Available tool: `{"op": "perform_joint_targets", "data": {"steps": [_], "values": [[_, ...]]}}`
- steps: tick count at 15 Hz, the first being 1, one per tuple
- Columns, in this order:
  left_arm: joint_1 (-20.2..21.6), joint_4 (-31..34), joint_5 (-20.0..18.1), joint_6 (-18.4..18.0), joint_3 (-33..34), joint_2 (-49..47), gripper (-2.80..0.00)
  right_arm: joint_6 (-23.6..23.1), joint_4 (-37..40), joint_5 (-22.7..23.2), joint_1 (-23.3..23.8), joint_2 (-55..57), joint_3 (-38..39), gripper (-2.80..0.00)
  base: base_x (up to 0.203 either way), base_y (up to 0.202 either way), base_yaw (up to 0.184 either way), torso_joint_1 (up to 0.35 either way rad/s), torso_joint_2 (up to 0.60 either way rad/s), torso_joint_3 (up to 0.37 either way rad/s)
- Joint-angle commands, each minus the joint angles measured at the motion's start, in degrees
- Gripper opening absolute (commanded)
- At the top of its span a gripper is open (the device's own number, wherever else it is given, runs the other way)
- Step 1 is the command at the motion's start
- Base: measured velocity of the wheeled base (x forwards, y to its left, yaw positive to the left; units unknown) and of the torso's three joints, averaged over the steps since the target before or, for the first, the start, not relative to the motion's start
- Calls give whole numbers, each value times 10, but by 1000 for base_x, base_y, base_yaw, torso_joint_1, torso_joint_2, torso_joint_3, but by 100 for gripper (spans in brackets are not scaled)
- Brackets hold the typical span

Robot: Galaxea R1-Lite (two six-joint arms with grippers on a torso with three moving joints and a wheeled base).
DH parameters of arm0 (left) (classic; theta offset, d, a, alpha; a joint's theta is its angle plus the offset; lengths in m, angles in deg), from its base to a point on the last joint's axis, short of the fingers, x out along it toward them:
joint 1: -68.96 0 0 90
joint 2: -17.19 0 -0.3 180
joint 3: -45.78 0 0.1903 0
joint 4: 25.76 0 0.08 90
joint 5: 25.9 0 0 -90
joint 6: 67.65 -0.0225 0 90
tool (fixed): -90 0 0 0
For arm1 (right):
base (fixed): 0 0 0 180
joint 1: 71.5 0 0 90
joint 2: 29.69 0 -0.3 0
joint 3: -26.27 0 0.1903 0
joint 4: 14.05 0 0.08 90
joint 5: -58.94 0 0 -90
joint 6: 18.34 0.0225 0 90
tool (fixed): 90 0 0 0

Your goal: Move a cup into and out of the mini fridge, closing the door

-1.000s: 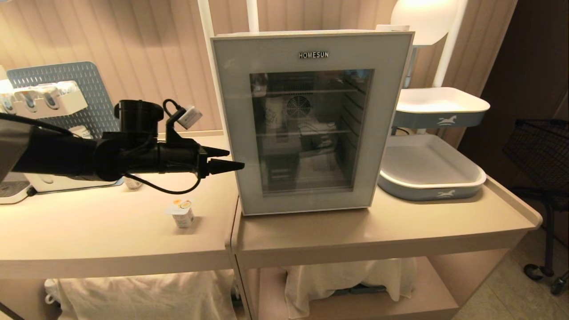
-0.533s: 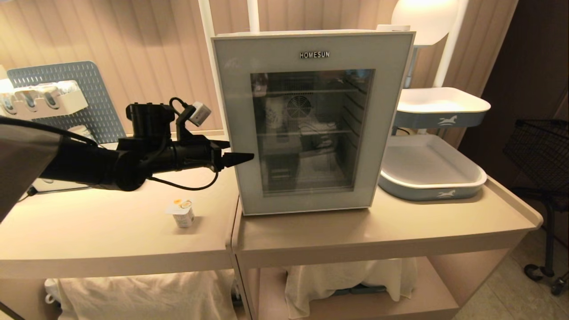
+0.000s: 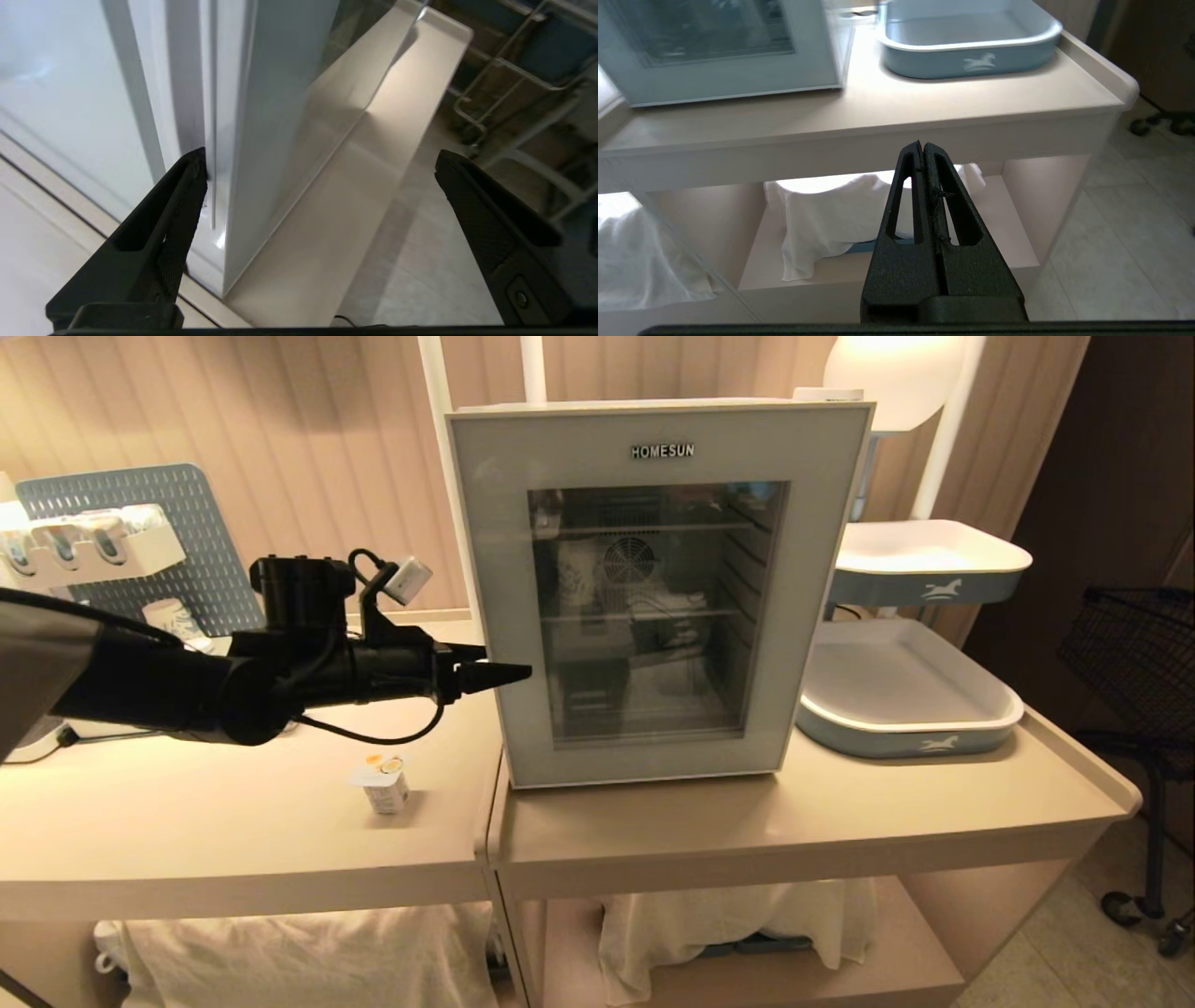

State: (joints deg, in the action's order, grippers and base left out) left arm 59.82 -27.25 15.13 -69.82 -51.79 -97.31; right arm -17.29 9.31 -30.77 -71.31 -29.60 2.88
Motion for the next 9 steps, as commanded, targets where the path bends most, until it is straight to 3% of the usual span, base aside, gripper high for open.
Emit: {"op": "perform_joint_targets", "data": {"steps": [1,4,9], "values": [[0,1,-18,1,10,15,0,0,1,0,0,0,0,-280,0,0,0,0,0,0],[0,1,-28,1,20,19,0,0,1,0,0,0,0,-280,0,0,0,0,0,0],[2,-2,-83,20,55,49,0,0,1,0,0,0,0,-280,0,0,0,0,0,0]]}}
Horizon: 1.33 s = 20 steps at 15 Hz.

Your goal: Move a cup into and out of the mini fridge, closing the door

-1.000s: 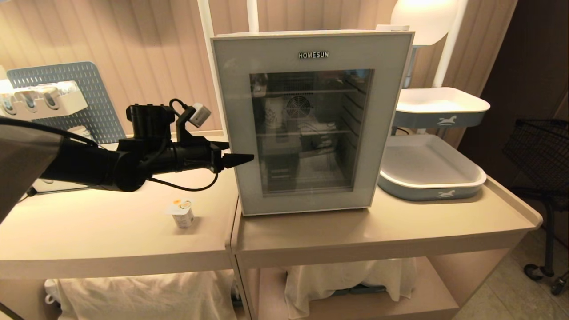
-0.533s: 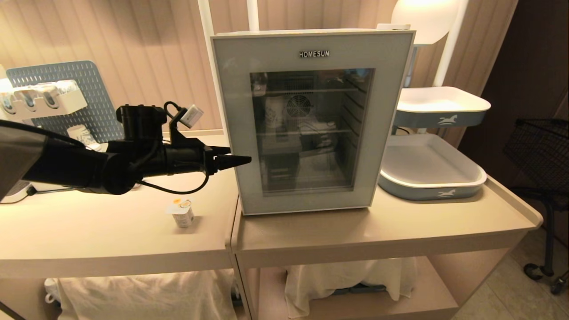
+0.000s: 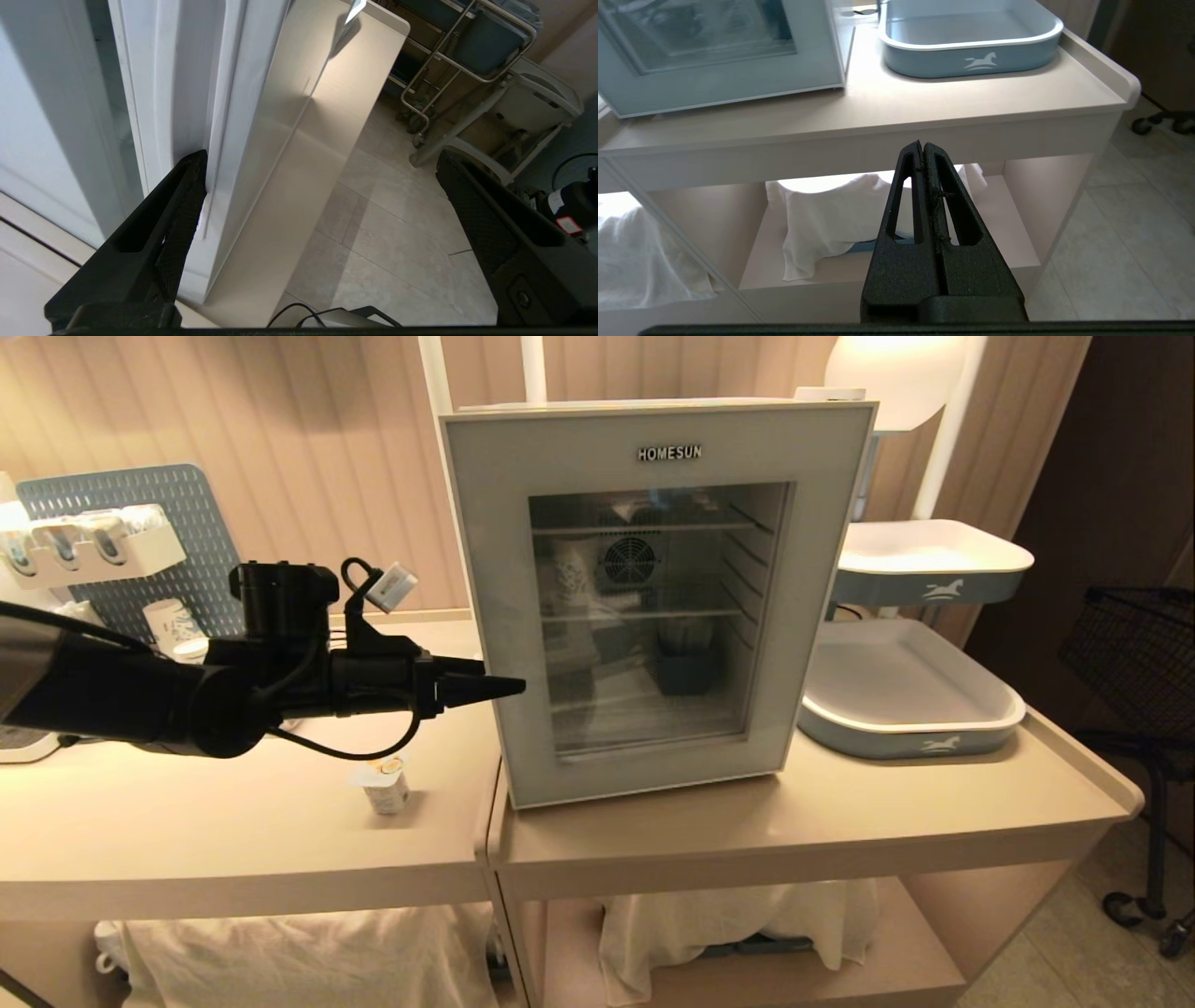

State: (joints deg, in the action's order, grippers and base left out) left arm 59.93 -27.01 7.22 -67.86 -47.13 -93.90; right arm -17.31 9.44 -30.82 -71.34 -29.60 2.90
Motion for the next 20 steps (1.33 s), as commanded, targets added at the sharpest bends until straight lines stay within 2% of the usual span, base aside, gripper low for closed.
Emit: {"op": "perform_joint_targets", "data": {"steps": [1,5,8,11,14,16,18,19,20], "values": [[1,-4,-8,0,21,25,0,0,0,0,0,0,0,-280,0,0,0,0,0,0],[-2,-6,-60,-1,93,94,0,0,0,0,0,1,0,-280,0,0,0,0,0,0],[-38,-5,-83,0,147,159,0,0,0,0,0,1,0,-280,0,0,0,0,0,0],[-116,-3,-86,1,198,225,0,0,0,0,0,1,0,-280,0,0,0,0,0,0],[-239,-1,-79,9,230,276,0,0,0,0,0,1,0,-280,0,0,0,0,0,0],[-298,1,-62,14,254,307,0,0,0,0,0,1,0,-280,0,0,0,0,0,0],[-291,2,9,40,246,295,0,0,0,0,0,1,0,-280,0,0,0,0,0,0],[-269,1,66,75,236,288,0,0,0,0,0,1,0,-280,0,0,0,0,0,0],[-251,1,126,105,229,285,-280,0,0,0,0,1,0,-280,0,0,0,0,0,0]]}}
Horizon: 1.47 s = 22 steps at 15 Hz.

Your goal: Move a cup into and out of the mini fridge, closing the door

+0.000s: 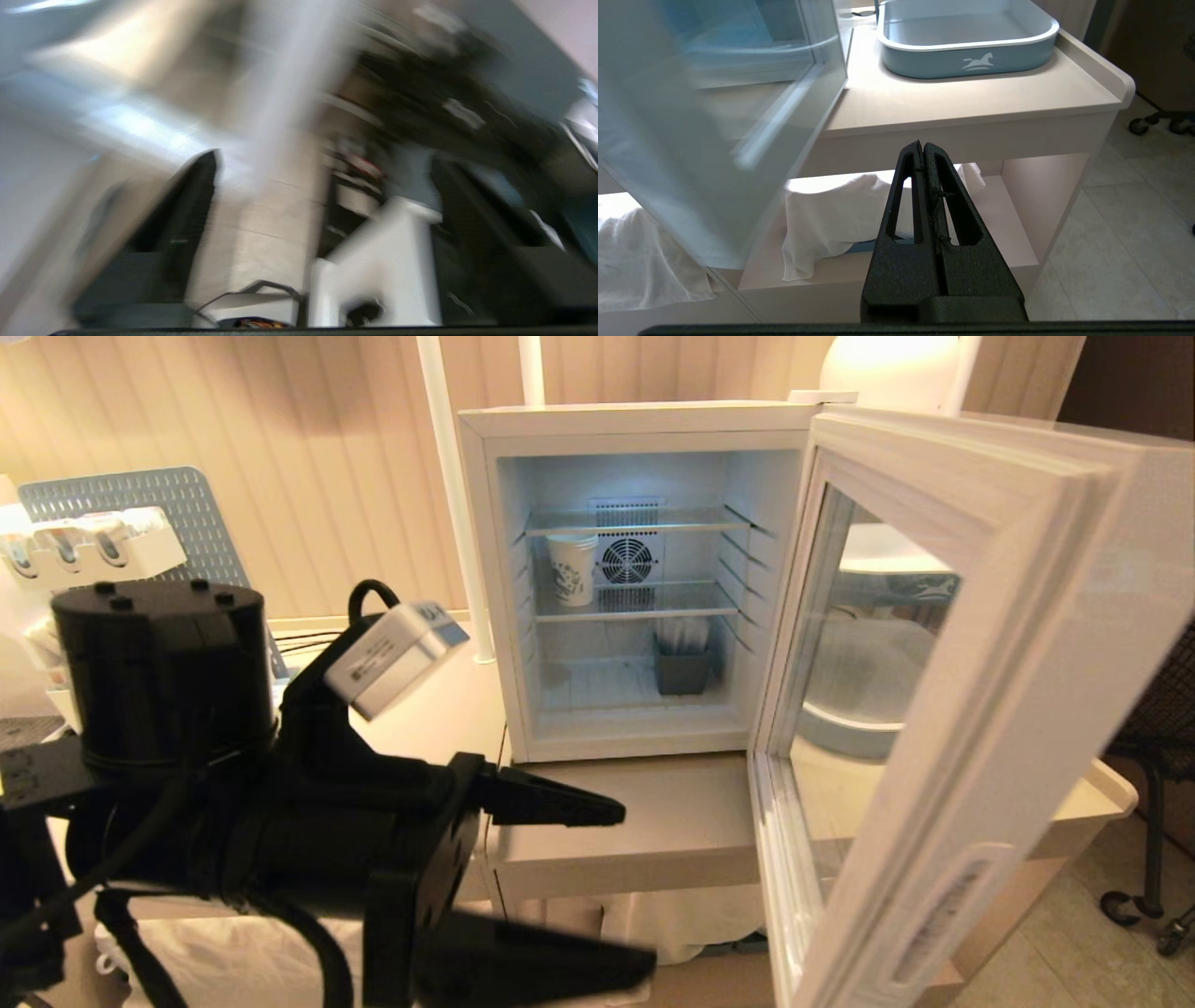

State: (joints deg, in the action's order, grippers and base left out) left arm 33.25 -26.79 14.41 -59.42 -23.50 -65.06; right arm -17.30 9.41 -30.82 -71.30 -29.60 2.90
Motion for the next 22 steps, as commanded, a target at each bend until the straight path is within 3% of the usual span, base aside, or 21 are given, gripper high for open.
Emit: {"op": "perform_joint_targets", "data": {"steps": [1,3,5,9,11,13,15,17,18,20,22], "values": [[38,-1,131,34,-9,-2,-280,0,0,0,0,1,0,-280,0,0,0,0,0,0],[89,4,248,40,-2,28,-280,0,0,0,0,1,0,-280,0,0,0,0,0,0],[128,64,350,38,-10,94,-280,0,0,0,0,1,0,-280,0,0,0,0,0,0],[155,366,555,37,-102,284,-280,0,0,0,0,1,0,-280,0,0,0,0,0,0],[166,476,709,36,-160,364,-280,0,0,0,0,1,0,-280,0,0,0,0,0,0],[180,573,803,33,-205,438,-280,0,0,0,0,1,0,-280,0,0,0,0,0,0],[246,632,822,29,-214,491,-280,0,0,0,0,1,0,-280,0,0,0,0,0,0],[341,653,804,27,-178,562,-280,0,0,0,0,1,0,-280,0,0,0,0,0,0],[382,660,768,26,-153,608,-280,1,0,0,0,1,0,-280,0,0,0,0,0,0],[405,681,694,49,-120,665,-280,0,0,0,0,1,0,-280,0,0,0,0,0,0],[414,686,574,63,-84,665,-280,0,0,0,0,1,0,-280,0,0,0,0,0,0]]}}
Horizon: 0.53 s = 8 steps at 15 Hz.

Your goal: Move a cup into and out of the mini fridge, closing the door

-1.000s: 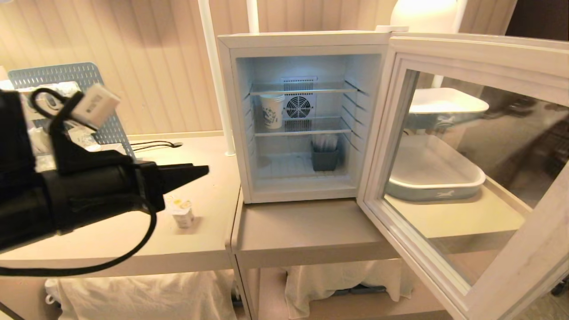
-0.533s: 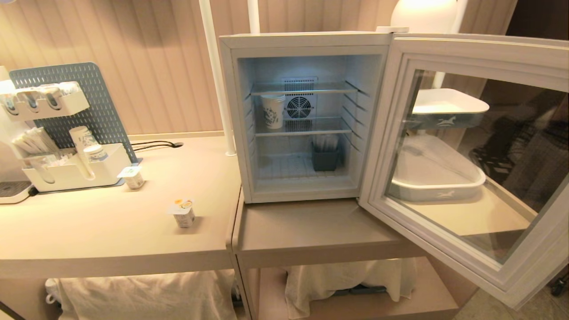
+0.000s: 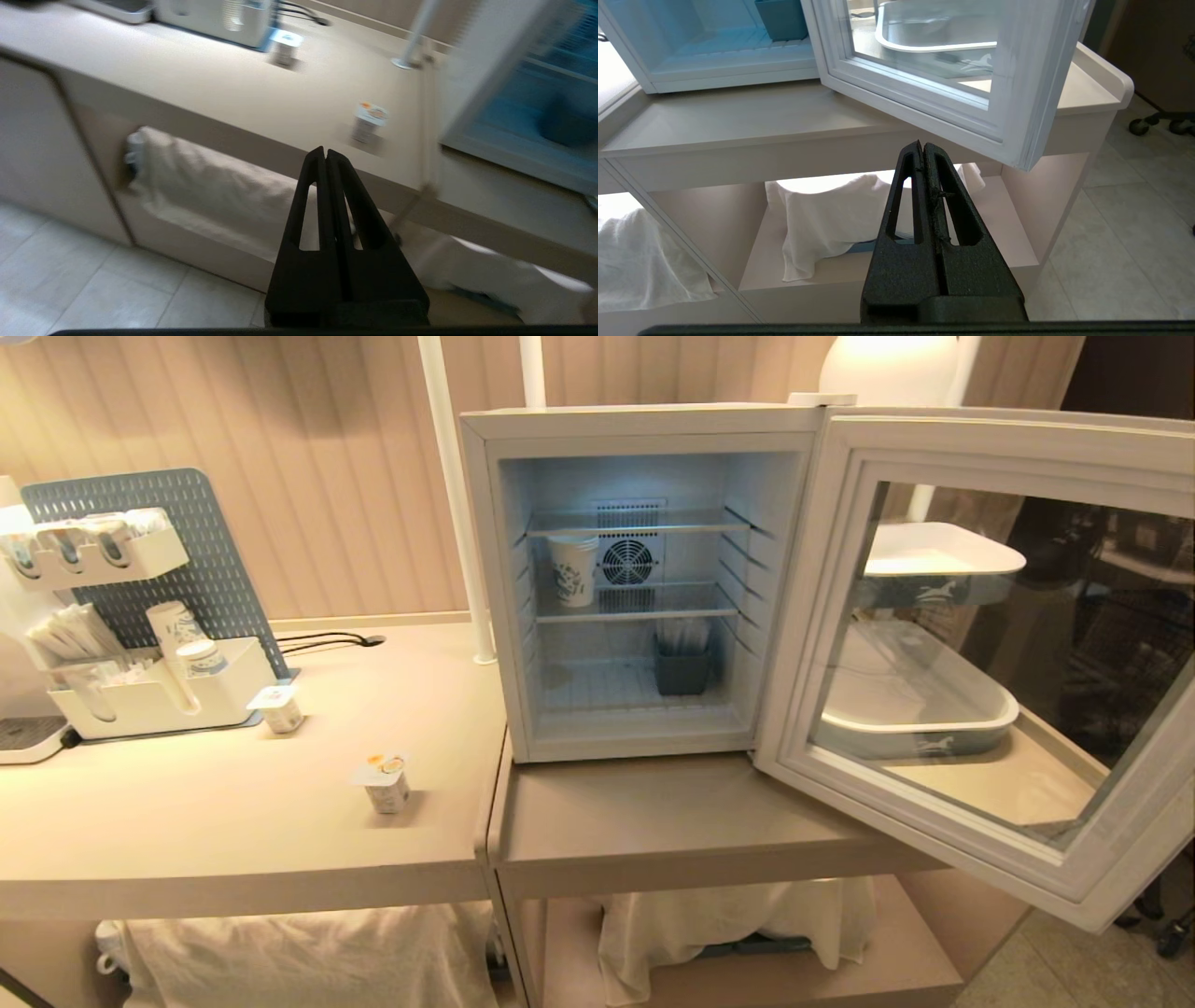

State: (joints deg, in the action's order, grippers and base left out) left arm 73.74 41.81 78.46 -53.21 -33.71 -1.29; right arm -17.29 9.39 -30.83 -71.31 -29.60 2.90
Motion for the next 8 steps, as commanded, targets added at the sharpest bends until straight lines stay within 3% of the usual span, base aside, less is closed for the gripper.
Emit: {"op": "perform_joint_targets", "data": {"steps": [1,2,4,6,8], "values": [[11,-10,-136,-7,22,26,-280,0,0,0,0,1,0,-280,0,0,0,0,0,0],[11,-17,-170,-25,39,25,-280,0,0,0,0,1,0,-280,0,0,0,0,0,0],[2,-31,-203,-52,59,27,-280,0,0,0,0,1,0,-280,0,0,0,0,0,0],[-64,-33,-215,-57,62,40,-280,0,0,0,0,1,0,-280,0,0,0,0,0,0],[-70,-36,-218,-81,117,93,-280,0,0,0,0,1,0,-280,0,0,0,0,0,0]]}}
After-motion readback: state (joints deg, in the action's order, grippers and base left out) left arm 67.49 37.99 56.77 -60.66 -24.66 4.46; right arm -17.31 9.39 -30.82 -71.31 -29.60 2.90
